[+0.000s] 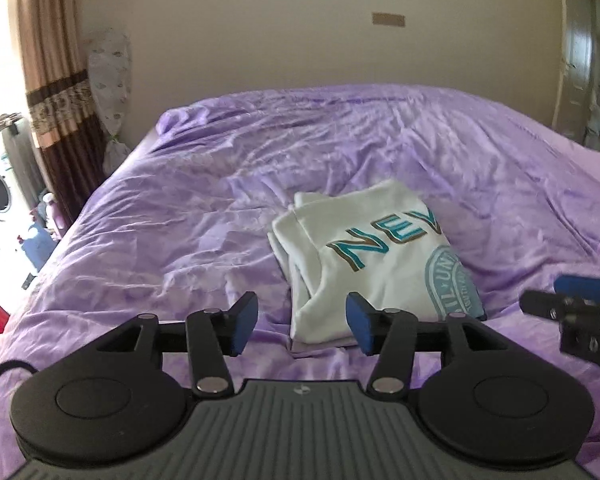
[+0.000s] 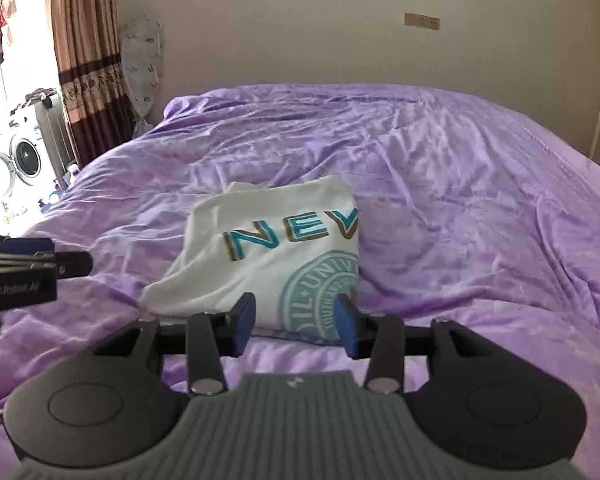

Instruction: Fold small clothes

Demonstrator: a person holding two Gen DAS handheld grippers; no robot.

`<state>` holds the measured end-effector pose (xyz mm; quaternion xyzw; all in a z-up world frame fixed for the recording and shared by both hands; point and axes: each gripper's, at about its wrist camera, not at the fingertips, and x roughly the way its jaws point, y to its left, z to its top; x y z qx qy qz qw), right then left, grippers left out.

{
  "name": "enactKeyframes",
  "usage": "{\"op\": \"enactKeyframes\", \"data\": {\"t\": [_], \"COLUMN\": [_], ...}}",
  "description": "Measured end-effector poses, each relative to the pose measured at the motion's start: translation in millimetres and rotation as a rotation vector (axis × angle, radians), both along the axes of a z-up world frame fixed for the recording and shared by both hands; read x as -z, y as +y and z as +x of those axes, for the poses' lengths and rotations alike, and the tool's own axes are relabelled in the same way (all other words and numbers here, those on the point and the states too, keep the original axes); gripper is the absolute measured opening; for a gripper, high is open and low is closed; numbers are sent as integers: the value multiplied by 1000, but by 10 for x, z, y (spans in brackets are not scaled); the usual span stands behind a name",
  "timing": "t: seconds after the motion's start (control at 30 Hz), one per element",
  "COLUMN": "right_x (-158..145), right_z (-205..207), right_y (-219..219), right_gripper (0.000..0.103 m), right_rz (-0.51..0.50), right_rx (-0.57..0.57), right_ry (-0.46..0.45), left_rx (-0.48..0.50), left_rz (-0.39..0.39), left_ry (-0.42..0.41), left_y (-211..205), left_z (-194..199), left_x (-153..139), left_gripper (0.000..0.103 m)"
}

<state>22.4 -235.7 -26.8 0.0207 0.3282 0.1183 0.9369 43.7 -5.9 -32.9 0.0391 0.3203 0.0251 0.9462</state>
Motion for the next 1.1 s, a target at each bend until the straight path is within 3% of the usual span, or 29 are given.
{"op": "enactKeyframes", "data": {"t": [0.2,0.37,0.47,0.57,1.1], "right_x": [1,118,179,248,282], "right_z": [-371,-533,-577,-567,-533], "right_y": [3,85,181,219,181], "right_gripper": [40,43,55,57,58], "right_rz": [29,19,-8,-20,-17], "right_rx": [18,4,-14,-12,4], "right_ry": [28,50,48,54,37], "left_rx": [-49,-46,-32,-17,-8], "left_rz": [-50,-73,-72,-71,-58], "left_ry": [12,139,208,239,227], "left_y": [118,158,125,82,59], "left_z": [-193,-233,-239,-235,-235], "left_x": [-4,206,366,454,456], "left_gripper": [64,65,65,65,67]}}
